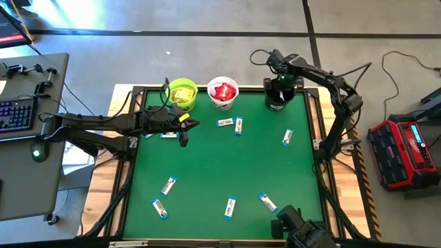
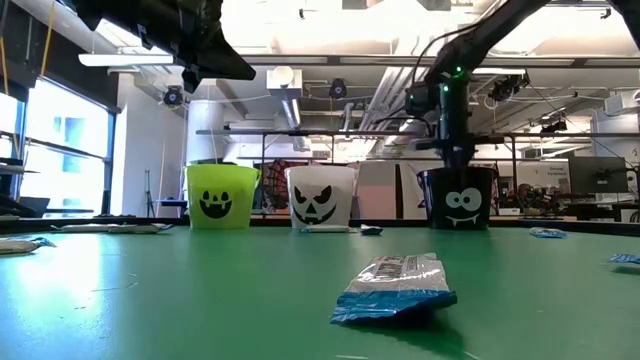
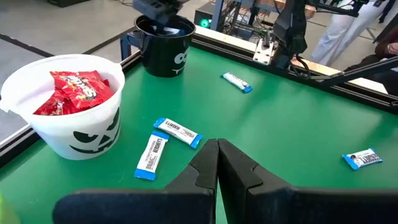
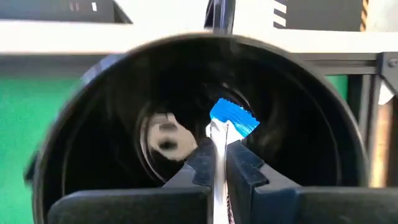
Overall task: Sort candy by brand, put in halloween buckets
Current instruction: Put the white chocolate bar into the black bucket
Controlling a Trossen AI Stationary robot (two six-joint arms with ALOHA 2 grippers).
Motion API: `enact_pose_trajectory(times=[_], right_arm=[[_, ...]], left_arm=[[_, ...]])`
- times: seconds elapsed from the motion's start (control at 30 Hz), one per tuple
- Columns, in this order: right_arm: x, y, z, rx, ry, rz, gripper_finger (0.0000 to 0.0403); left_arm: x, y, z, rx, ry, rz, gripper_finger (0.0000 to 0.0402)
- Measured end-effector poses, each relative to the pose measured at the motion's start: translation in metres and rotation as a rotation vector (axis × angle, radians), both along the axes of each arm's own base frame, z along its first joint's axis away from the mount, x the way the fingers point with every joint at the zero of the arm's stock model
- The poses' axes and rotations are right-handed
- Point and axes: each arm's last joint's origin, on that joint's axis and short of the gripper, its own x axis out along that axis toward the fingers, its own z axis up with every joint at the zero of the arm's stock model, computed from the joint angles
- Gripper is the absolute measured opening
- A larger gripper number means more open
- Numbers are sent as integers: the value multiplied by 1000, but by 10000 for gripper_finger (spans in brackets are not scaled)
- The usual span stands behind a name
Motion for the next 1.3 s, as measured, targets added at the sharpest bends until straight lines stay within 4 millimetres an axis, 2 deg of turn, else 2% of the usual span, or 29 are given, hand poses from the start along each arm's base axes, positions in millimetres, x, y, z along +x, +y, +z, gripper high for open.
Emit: enact_pose_trajectory(times=[0.27,0.5,0.77,0.87,1.13,1.3], right_arm=[[2,-4,-2,-47,-66,-133,7],[0,-4,-4,-31,-53,-159,15],[2,-5,-10,-4,-55,-155,102],[2,-6,-10,-8,-53,-157,119],[2,-5,-10,13,-67,-145,123],[2,-1,-1,32,-112,-15,102]], left_arm=[[0,0,0,-6,-1,-13,0],[0,0,0,-11,-3,-11,0],[0,0,0,-12,-3,-10,0],[0,0,0,-13,-3,-10,0],[0,0,0,-13,-3,-10,0],[-3,-1,2,-13,-6,-9,0]])
